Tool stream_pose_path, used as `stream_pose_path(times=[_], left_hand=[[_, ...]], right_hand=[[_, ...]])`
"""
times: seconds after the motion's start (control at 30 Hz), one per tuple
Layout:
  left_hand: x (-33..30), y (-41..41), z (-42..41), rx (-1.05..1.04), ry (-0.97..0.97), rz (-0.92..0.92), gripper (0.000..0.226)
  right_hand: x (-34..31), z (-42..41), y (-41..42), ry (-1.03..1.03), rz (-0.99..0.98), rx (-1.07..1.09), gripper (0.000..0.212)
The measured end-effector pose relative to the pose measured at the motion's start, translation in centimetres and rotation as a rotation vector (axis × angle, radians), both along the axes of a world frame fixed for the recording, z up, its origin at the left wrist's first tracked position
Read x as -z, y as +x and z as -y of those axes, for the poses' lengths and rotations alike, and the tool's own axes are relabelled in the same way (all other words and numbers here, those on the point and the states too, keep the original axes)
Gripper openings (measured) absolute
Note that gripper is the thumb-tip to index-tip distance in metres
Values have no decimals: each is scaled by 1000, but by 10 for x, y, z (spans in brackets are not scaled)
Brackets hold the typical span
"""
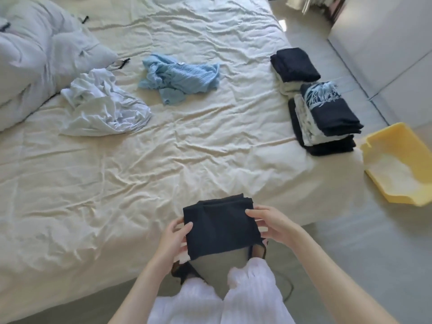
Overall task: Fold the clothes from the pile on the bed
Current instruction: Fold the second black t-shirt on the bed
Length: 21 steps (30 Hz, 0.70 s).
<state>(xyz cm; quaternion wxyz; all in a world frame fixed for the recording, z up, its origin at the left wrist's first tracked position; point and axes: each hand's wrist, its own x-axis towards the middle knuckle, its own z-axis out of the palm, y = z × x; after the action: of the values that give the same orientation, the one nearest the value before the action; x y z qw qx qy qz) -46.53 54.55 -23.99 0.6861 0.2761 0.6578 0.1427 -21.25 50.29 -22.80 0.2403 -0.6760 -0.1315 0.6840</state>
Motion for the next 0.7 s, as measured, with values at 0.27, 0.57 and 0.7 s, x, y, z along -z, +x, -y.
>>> stream_pose_path(times=[0.27, 0.57, 0.7], left_hand=[[0, 161, 18, 28, -44, -25, 31], [-12, 297, 6, 116, -71, 65, 18], [-13, 325, -20, 233, 7, 8, 20]], right_hand=[[9, 24, 158, -21, -29, 49, 21], [-10, 26, 287, -32, 107, 191, 18], [-6, 23, 301, -81, 104, 275, 19]])
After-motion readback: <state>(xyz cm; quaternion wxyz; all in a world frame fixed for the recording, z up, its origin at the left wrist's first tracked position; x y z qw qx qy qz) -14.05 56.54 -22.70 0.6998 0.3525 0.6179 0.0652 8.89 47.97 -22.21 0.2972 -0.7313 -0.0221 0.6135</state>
